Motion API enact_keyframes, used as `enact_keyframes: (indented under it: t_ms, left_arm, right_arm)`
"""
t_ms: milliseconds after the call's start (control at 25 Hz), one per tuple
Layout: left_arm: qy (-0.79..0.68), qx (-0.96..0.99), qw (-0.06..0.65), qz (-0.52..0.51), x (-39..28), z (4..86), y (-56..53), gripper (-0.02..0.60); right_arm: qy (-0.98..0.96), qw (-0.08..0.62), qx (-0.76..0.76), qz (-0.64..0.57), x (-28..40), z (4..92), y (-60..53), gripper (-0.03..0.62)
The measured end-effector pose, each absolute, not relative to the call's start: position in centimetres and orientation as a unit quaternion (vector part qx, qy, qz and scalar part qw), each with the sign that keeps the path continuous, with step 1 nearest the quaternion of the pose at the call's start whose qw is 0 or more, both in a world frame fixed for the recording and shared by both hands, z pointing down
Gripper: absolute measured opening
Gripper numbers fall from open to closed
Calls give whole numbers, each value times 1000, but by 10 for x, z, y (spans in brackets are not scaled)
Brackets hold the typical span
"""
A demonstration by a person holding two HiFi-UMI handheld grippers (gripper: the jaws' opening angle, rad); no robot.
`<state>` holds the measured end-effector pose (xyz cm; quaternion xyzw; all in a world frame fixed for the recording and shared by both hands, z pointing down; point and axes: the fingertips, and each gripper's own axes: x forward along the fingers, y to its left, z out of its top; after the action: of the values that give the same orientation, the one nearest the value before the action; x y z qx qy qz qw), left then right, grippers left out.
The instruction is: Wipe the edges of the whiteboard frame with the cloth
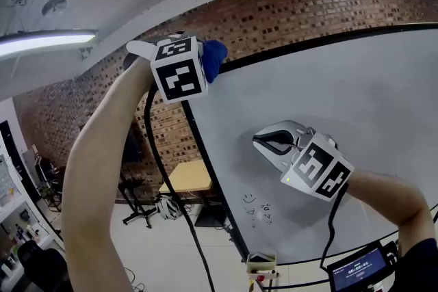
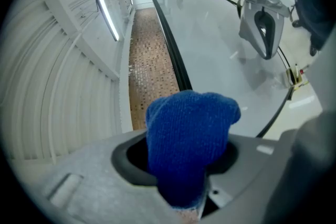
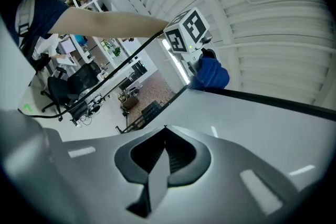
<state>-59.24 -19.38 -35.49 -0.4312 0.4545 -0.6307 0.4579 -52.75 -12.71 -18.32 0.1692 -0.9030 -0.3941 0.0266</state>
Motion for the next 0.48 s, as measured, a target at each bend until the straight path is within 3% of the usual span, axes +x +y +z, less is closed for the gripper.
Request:
enact_keyframes:
  t_ms: [480]
  left_arm:
    - [440, -449, 452, -632, -528, -361, -210, 196]
  right_arm:
    - [-901, 21, 200, -385, -465, -199, -142, 9]
